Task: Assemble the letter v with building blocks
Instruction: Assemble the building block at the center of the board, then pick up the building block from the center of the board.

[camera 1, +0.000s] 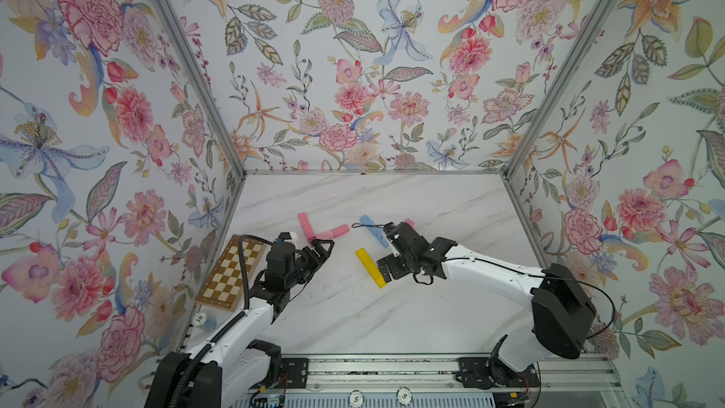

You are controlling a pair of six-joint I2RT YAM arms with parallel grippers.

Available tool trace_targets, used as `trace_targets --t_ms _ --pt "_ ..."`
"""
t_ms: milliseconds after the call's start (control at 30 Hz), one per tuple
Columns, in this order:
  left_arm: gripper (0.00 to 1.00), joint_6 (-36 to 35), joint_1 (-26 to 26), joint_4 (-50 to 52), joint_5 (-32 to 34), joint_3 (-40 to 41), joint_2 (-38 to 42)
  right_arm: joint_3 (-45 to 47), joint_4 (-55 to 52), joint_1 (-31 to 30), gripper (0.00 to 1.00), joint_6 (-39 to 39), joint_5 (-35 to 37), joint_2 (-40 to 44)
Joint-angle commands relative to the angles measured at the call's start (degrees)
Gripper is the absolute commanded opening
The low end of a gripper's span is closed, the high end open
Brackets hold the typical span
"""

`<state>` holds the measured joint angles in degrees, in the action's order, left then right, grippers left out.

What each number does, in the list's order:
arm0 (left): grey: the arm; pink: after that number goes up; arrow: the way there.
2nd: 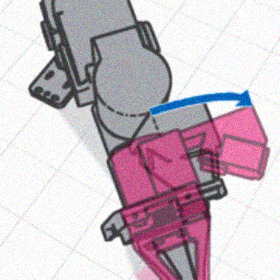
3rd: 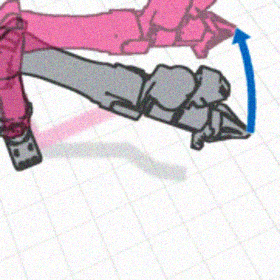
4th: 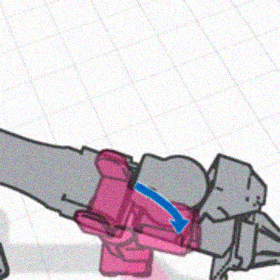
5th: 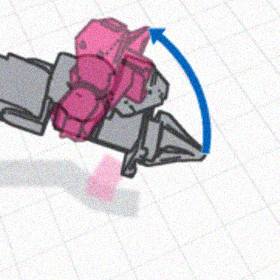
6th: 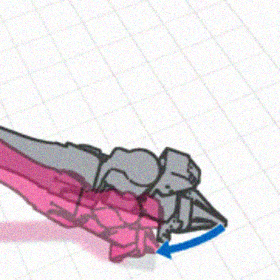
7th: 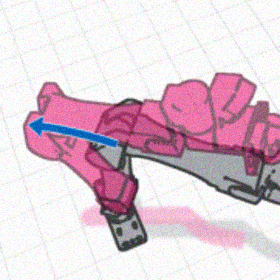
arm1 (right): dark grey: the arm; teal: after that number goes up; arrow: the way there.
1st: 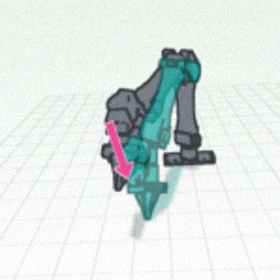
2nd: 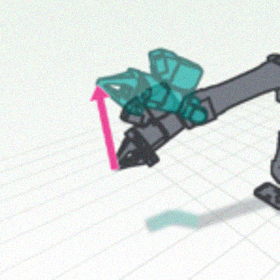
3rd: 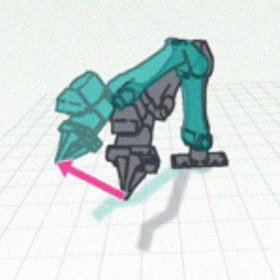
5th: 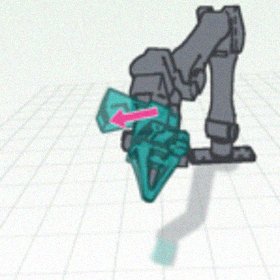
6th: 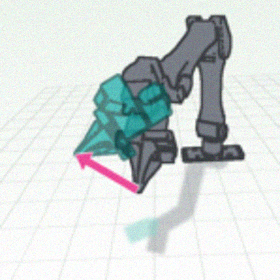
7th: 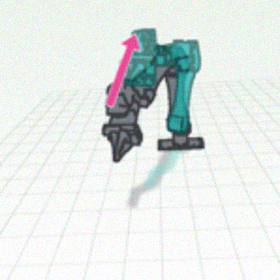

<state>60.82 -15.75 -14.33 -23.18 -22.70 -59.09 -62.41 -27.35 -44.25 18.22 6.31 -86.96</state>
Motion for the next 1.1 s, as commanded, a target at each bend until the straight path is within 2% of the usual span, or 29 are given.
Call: trace_targets --t_ms 0,67,133,267,367,567,800,933,1067 --pt "0.99 -1.5 -1.7 -4.8 -1.6 -4.5 -3.2 -0.6 -5.6 14.1 0.99 3.8 -2.9 3.8" --pt "0.99 -2.2 -5.5 -6.4 -0.8 -7.7 -6.8 -1.3 -8.2 22.7 0.99 3.5 -4.1 2.1" --pt "0.99 -2.1 -9.7 -8.7 1.3 -9.8 -9.9 -2.2 -9.2 28.3 0.99 2.7 -5.1 -0.2" --pt "0.99 -1.2 -17.4 -13.3 4.8 -13.9 -16.9 -3.9 -9.5 33.3 0.9 2.4 -6.4 -5.1" --pt "0.99 -0.5 -21.7 -15.4 5.5 -16.8 -22.0 -5.5 -9.6 33.6 0.82 1.1 -6.4 -9.1" --pt "0.99 2.2 -25.4 -19.1 6.0 -17.4 -26.9 -8.8 -9.8 31.9 0.66 -0.9 -4.3 -16.1" --pt "0.99 0.6 -25.7 -14.6 6.9 -18.3 -25.9 -12.0 -11.0 30.4 0.57 -2.9 -0.3 -22.1" --pt "0.99 -0.7 -25.7 -12.0 7.5 -19.0 -25.2 -11.9 -11.0 30.4 0.53 -3.2 -0.7 -24.1" --pt "0.99 -0.4 -25.6 -11.9 7.8 -18.7 -25.0 -11.1 -10.8 30.7 0.41 -3.2 -1.1 -24.9"
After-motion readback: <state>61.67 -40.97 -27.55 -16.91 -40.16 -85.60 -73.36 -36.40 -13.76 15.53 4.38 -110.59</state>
